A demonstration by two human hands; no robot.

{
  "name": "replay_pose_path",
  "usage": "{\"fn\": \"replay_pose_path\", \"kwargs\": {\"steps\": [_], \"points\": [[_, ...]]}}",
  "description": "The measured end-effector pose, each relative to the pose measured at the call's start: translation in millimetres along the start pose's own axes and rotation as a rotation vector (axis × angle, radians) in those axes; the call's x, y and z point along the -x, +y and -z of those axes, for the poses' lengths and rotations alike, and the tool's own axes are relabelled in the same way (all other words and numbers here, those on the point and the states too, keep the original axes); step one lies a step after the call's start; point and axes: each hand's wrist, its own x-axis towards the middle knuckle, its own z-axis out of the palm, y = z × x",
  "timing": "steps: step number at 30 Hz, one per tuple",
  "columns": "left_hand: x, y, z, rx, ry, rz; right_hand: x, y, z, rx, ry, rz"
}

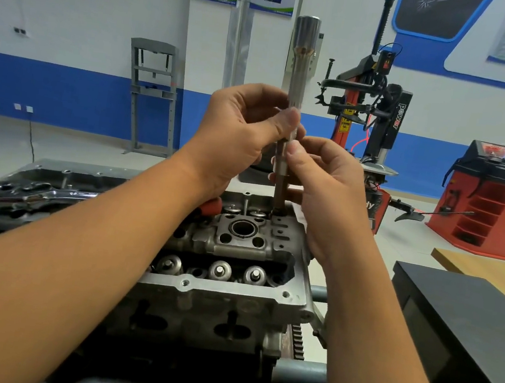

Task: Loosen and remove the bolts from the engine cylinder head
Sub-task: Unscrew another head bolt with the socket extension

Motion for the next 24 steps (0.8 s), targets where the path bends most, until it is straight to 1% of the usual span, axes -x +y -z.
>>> {"fn": "replay_pose_path", "kwargs": {"steps": [4, 9, 12, 17, 21, 24], "points": [[1.2, 0.8, -1.0, -0.062, 0.038, -0.024, 0.3, 1.6, 0.4, 0.104, 0.068, 0.062], [-1.4, -1.5, 1.6, 0.019, -0.031, 0.049, -0.9, 2.9, -1.4, 0.024, 0.035, 0.033], [-1.0, -1.6, 1.0, 0.008, -0.022, 0.005, -0.8, 1.4, -1.6, 0.028, 0.025, 0.023], [-0.8, -0.8, 0.4, -0.011, 0.018, -0.007, 0.0, 3.7, -0.1, 0.14, 0.113, 0.065], [-0.6, -0.4, -0.6, 0.034, -0.034, 0.033, -0.7, 3.0, -1.3, 0.073, 0.034, 0.04], [0.6, 0.3, -1.0, 0.016, -0.02, 0.002, -0.7, 1.5, -2.2, 0.063, 0.007, 0.024]]}}
